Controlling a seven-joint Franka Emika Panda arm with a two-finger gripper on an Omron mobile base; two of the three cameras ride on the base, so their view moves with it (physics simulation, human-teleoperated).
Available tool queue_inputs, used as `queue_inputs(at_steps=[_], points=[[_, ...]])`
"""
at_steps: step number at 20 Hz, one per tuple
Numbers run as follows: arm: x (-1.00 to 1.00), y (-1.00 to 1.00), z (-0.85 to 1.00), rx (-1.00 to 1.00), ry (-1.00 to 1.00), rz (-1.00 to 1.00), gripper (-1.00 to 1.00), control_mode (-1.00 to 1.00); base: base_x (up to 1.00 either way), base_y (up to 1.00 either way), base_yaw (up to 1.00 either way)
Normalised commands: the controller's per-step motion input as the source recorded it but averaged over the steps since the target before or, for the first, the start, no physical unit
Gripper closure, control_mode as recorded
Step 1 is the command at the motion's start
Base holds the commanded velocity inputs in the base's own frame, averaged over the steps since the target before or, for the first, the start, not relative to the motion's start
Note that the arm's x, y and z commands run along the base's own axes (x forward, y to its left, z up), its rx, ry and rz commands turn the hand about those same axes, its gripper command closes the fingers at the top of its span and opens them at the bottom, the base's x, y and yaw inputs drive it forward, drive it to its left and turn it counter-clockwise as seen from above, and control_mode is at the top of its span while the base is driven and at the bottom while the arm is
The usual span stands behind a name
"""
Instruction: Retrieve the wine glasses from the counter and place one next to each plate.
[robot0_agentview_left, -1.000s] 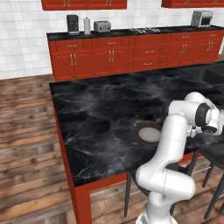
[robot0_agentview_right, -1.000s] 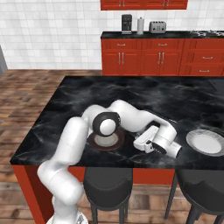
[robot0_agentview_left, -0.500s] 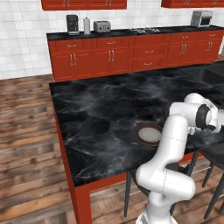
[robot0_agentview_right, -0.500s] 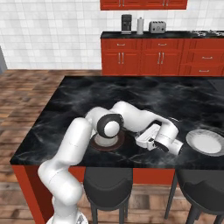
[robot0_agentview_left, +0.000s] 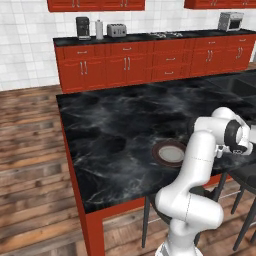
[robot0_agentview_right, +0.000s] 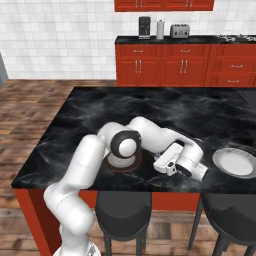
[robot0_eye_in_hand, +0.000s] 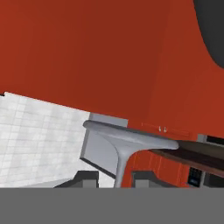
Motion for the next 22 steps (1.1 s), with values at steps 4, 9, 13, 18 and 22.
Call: queue_inputs(at_steps=[4,9,13,18,22], points=[[0.00,0.00,0.00,0.00,0.00,0.00,-1.00,-1.00,0.00,0.00,0.00],[-0.01,-0.01,0.00,0.01,0.00,0.00,-1.00,-1.00,0.00,0.00,0.00],[-0.24,-0.15,0.00,0.04,0.00,-0.01,-1.00,-1.00,0.00,0.00,0.00],[-0.36,-0.38,0.02,0.08,0.00,-0.11,-1.00,-1.00,0.00,0.00,0.00],[-0.51,-0.33,0.28,0.08,-0.09,-0.16,-1.00,-1.00,0.00,0.00,0.00]])
